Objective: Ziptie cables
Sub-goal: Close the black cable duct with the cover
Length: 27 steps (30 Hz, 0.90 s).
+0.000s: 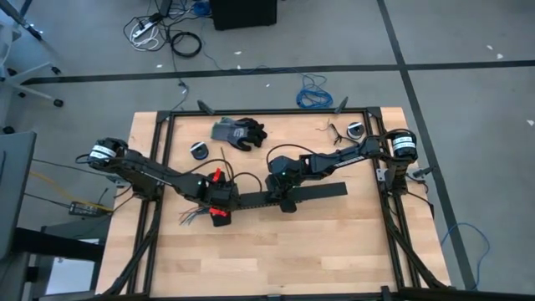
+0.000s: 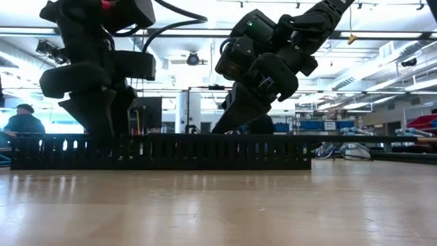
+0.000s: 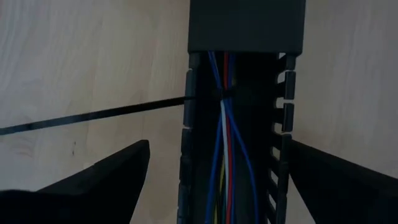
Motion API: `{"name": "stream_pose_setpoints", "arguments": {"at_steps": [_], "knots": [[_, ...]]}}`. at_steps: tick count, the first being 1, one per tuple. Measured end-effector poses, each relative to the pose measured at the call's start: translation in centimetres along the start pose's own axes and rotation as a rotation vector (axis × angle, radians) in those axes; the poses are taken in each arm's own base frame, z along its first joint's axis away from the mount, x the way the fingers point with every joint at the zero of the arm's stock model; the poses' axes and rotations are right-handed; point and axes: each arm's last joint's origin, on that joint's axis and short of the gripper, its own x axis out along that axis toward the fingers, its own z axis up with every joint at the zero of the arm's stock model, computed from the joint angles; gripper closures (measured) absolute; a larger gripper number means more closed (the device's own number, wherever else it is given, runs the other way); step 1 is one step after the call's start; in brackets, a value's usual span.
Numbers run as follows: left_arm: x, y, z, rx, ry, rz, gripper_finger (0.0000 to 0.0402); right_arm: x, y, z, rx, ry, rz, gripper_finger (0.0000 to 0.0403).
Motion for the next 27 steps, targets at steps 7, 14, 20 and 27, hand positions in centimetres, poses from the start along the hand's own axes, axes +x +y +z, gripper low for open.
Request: {"name": "stream_pose_setpoints", "arguments": {"at_steps": [7, 14, 20, 27], "knots": [[0.9, -0.2, -0.2, 0.006, 0.033, 0.007, 0.0063, -0.1, -0.2, 0.0, 0.005, -0.002, 0.001, 0.0403], [1.8, -0.5, 0.0, 0.004, 0.029, -0.005, 0.0122, -0.1, -0.2, 0.0, 0.004, -0.007, 0.0, 0.0403], [1.8, -0.6, 0.3, 0.003, 0.0, -0.012, 0.0159, 0.0, -0.2, 0.1, -0.008, -0.025, 0.011, 0.0403], [1.8, -0.6, 0.3, 0.004, -0.002, -0.009, 0.0191, 0.1, -0.5, 0.2, -0.019, -0.05, 0.016, 0.0403]]}}
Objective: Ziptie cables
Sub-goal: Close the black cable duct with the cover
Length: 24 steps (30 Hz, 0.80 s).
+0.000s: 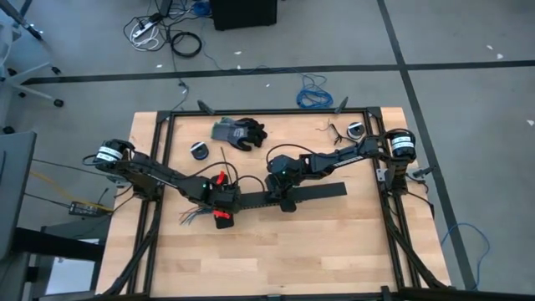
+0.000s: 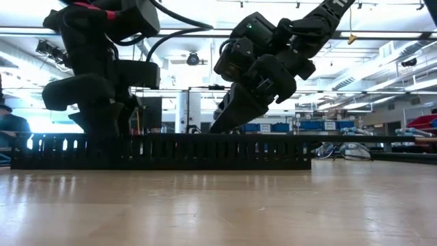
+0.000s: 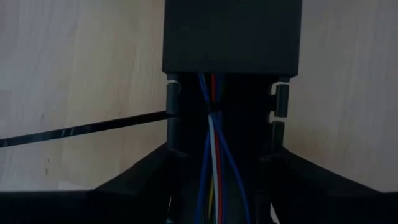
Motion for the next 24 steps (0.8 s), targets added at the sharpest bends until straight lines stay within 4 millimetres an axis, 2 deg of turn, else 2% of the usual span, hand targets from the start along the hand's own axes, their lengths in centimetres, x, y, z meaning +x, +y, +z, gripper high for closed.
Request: {"name": "stream_pose_setpoints", "arguments": {"at_steps": [17, 24], "knots": [[0.0, 0.0, 0.1, -0.003, -0.012, 0.002, 0.0197, 0.0, -0.3, 0.9, -0.047, -0.11, 0.017, 0.0403], [0.0, 0.0, 0.2, -0.015, -0.02, 0.007, 0.0197, -3.3, 0.3, 3.3, -0.079, -0.212, 0.002, 0.0403]]}}
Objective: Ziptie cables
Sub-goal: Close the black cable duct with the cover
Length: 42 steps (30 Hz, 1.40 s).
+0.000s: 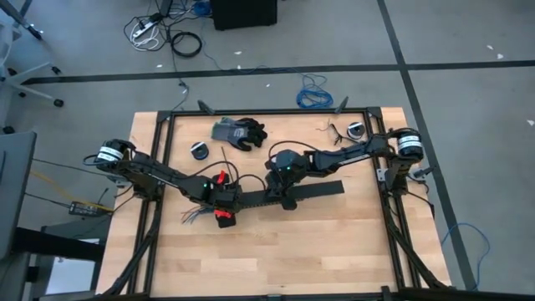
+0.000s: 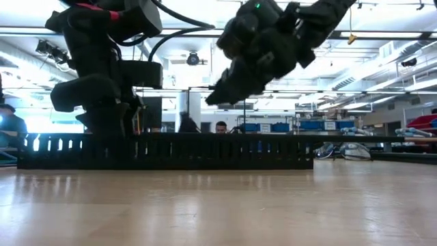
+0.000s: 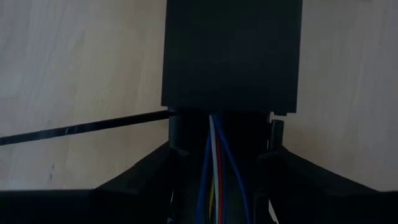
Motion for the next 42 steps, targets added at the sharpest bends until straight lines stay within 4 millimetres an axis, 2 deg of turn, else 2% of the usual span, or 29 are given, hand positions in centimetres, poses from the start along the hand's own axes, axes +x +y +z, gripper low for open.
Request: {"name": "stream_pose_setpoints", "arguments": {"at_steps": [5, 9, 16, 26, 31, 36, 39, 42], "knots": [[0.0, 0.0, -0.1, -0.015, 0.005, 0.004, 0.0197, -1.7, 0.4, 0.4, 0.015, 0.082, -0.076, 0.0403], [0.0, 0.0, -0.1, -0.029, 0.005, 0.005, 0.0197, -2.0, 0.5, -1.1, 0.051, 0.219, -0.106, 0.0403], [0.0, 0.0, 0.0, -0.078, -0.013, 0.003, 0.0197, -0.5, 0.2, -2.5, 0.071, 0.268, -0.115, 0.0403], [0.0, -0.1, 0.2, -0.086, -0.029, -0.002, 0.0197, 2.2, -0.7, -3.7, 0.066, 0.209, -0.07, 0.0403], [0.0, -0.1, 0.2, -0.072, -0.032, -0.001, 0.0195, 2.3, -0.7, -3.7, 0.064, 0.194, -0.064, 0.0403], [0.0, -0.1, 0.4, -0.028, -0.048, 0.001, 0.0158, 2.1, -0.5, -3.8, 0.075, 0.227, -0.057, 0.0403], [-0.6, -0.3, 1.5, -0.044, -0.105, -0.013, 0.0123, 2.1, -0.5, -3.9, 0.08, 0.238, -0.054, 0.0403], [-1.1, -0.3, 1.7, -0.015, -0.056, -0.015, 0.0096, 2.1, -0.5, -3.9, 0.087, 0.239, -0.05, 0.0403]]}}
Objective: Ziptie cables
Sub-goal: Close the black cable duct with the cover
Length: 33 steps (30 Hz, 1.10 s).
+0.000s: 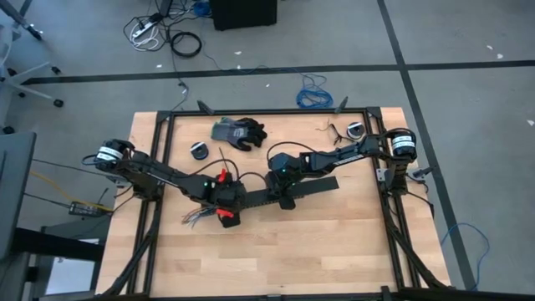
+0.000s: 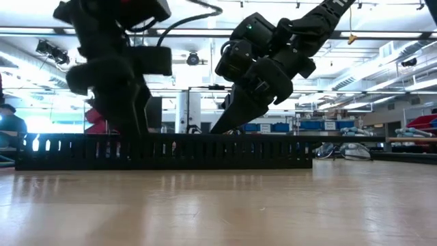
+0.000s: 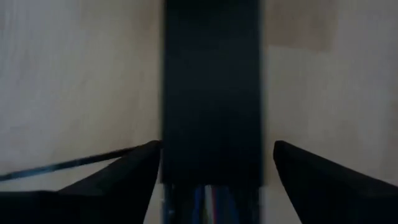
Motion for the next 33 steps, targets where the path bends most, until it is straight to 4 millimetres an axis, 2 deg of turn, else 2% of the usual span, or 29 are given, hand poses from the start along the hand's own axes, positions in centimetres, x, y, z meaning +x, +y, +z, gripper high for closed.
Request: {"name": "stream_pose_setpoints", "arguments": {"at_steps": [4, 11, 18, 33], "knots": [[-0.9, -0.1, 0.6, 0.02, 0.043, -0.019, 0.0079, 0.0, 0.0, 0.0, 0.001, 0.003, 0.006, 0.0403], [-1.2, 0.5, -1.0, 0.014, 0.22, 0.051, 0.008, 0.0, 0.1, -0.1, 0.003, 0.004, 0.025, 0.0403], [-1.2, 0.4, -1.2, 0.015, 0.233, 0.049, 0.0082, 0.0, 0.1, -0.2, -0.001, 0.007, 0.032, 0.0403], [-0.7, 0.2, -0.9, 0.022, 0.196, 0.029, 0.015, 0.0, 0.1, -0.1, -0.009, 0.004, 0.033, 0.0403]]}}
